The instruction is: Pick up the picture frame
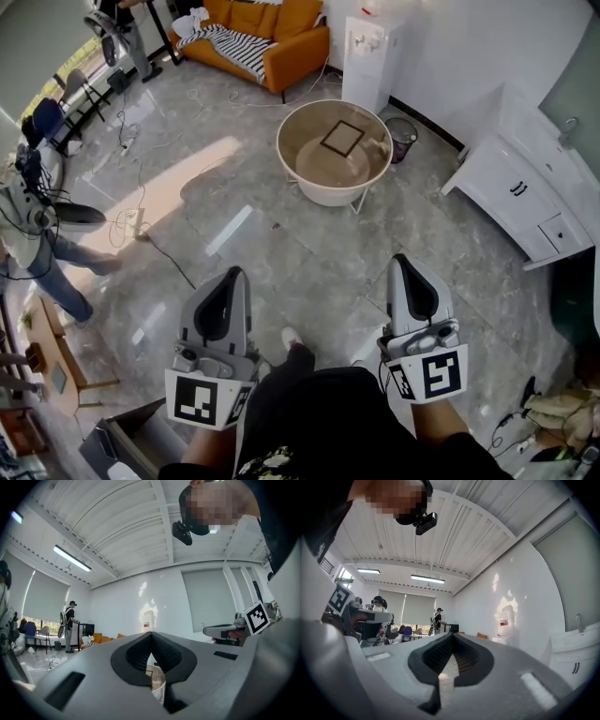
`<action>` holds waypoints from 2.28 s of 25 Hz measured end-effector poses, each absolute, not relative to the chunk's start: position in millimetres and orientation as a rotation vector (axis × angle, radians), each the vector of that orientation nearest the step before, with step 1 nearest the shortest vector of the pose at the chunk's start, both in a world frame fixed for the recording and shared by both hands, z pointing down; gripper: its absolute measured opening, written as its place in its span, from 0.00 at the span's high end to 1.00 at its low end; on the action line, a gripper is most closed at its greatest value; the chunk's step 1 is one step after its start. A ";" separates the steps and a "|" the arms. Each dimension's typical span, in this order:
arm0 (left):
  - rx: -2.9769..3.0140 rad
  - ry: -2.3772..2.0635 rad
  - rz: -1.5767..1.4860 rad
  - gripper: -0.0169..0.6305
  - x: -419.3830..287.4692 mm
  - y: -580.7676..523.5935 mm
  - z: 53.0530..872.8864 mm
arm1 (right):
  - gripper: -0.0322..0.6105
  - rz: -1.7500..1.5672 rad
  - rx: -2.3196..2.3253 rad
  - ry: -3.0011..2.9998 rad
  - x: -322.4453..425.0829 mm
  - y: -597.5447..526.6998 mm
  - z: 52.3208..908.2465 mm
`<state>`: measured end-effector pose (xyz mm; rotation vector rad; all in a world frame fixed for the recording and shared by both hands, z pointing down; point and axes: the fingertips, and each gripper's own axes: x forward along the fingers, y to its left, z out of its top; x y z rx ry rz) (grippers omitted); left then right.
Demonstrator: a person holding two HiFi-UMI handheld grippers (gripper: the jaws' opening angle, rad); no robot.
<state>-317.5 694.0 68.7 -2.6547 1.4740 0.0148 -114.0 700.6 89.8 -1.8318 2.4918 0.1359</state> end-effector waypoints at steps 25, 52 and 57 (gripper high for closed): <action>-2.724 1.357 0.066 0.96 -407.7 625.5 88.5 | 0.96 0.217 -2.044 2.370 -188.2 656.3 100.1; -2.700 1.411 0.056 0.96 -435.1 538.5 91.7 | 0.96 0.192 -2.005 2.411 -213.3 556.7 109.1; -2.688 1.420 0.068 0.96 -430.1 509.6 86.0 | 0.96 0.215 -1.986 2.416 -208.9 526.1 101.0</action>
